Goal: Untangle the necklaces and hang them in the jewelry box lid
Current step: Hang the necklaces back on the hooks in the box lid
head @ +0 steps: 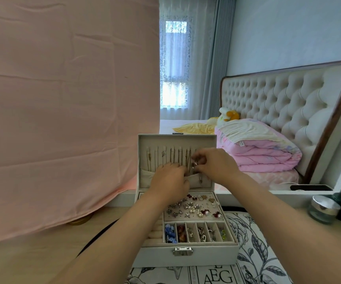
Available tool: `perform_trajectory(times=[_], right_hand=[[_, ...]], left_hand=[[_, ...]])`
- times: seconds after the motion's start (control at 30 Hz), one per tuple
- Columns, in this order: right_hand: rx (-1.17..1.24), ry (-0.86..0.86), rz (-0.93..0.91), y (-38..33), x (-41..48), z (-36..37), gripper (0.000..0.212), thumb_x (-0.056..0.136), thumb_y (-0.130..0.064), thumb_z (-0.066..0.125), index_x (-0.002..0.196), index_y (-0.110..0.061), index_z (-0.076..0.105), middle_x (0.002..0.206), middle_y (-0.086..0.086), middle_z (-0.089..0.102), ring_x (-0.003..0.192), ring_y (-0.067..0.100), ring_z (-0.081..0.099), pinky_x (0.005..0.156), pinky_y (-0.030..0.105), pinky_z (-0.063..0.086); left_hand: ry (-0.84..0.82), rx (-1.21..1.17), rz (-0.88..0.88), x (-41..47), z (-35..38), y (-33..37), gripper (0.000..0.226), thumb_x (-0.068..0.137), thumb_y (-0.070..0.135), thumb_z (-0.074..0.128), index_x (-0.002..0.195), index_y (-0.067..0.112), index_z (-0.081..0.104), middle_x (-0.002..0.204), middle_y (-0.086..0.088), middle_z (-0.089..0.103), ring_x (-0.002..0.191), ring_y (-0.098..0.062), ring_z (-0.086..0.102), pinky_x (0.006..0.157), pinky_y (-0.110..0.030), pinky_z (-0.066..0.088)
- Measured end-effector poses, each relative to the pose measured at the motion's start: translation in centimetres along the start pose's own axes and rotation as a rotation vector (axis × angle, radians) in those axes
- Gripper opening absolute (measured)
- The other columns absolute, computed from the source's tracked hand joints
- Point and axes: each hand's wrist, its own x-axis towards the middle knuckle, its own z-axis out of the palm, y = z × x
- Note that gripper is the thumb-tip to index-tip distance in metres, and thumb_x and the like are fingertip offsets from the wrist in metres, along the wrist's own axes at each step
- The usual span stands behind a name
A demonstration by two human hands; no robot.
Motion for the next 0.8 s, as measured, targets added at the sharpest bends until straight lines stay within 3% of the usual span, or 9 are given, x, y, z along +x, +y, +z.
perform_trajectory(times=[0.13,0.2,0.3,0.47,0.63,0.7,0.8], right_hand=[[-0.050,0.104,-0.054,0.9,-1.1,0.6,0.016,0.078,-0.019,0.077,0.090,-0.026,0.068,0.084,-0.013,0.066,0.085,0.014,0.064,0.066,0.025,0.042],[-0.125,0.124,-0.064,1.3,-1.6,1.0,0.011,0.082,-0.030,0.073,0.090,-0.025,0.069,0.088,-0.011,0.065,0.087,0.015,0.062,0.066,0.026,0.039],[-0.242,0.072,-0.100,1.4,-2.1,1.7,0.026,0.080,-0.047,0.070,0.100,-0.030,0.070,0.098,-0.010,0.065,0.091,0.015,0.061,0.069,0.027,0.039],[-0.273,0.012,-0.111,1.3,-1.3,1.6,0.017,0.090,-0.032,0.067,0.105,-0.032,0.076,0.106,-0.006,0.067,0.099,0.017,0.062,0.074,0.027,0.043],[-0.054,0.240,-0.099,0.1,-0.6,0.9,0.014,0.088,-0.027,0.072,0.100,-0.028,0.079,0.099,-0.010,0.072,0.090,0.013,0.064,0.074,0.027,0.047],[-0.093,0.195,-0.079,-0.2,-0.5,0.9,0.019,0.085,-0.026,0.073,0.103,-0.029,0.077,0.096,-0.012,0.072,0.092,0.014,0.065,0.076,0.028,0.049],[-0.138,0.102,-0.014,0.0,-0.8,1.0,0.018,0.081,-0.026,0.074,0.098,-0.033,0.072,0.086,-0.016,0.067,0.090,0.011,0.064,0.069,0.025,0.041]], left_hand=[[0.006,-0.025,-0.006,0.0,0.0,0.0,0.033,0.094,0.033,0.051,0.123,0.023,0.064,0.119,0.001,0.064,0.115,-0.021,0.052,0.103,-0.040,0.037],[0.011,-0.042,-0.008,-0.1,0.0,0.0,0.033,0.094,0.033,0.051,0.123,0.023,0.064,0.120,0.002,0.063,0.116,-0.020,0.052,0.105,-0.040,0.037],[0.015,-0.056,-0.004,-0.2,-0.1,0.0,0.034,0.095,0.034,0.051,0.124,0.023,0.064,0.122,0.003,0.063,0.117,-0.019,0.053,0.107,-0.041,0.037],[0.004,-0.055,0.002,-0.5,-0.2,0.0,0.034,0.095,0.032,0.052,0.126,0.024,0.062,0.124,0.002,0.062,0.118,-0.019,0.052,0.105,-0.040,0.037],[-0.002,-0.053,0.010,-0.5,-0.4,0.0,0.035,0.095,0.032,0.052,0.128,0.023,0.062,0.123,0.001,0.063,0.117,-0.021,0.052,0.103,-0.041,0.039],[-0.003,-0.052,0.012,-0.6,-0.5,0.0,0.035,0.095,0.032,0.052,0.128,0.023,0.062,0.122,0.001,0.063,0.116,-0.021,0.052,0.103,-0.041,0.039],[-0.015,-0.048,0.013,-0.7,-0.6,-0.2,0.035,0.095,0.032,0.052,0.128,0.023,0.062,0.122,0.000,0.063,0.115,-0.021,0.052,0.102,-0.040,0.040]])
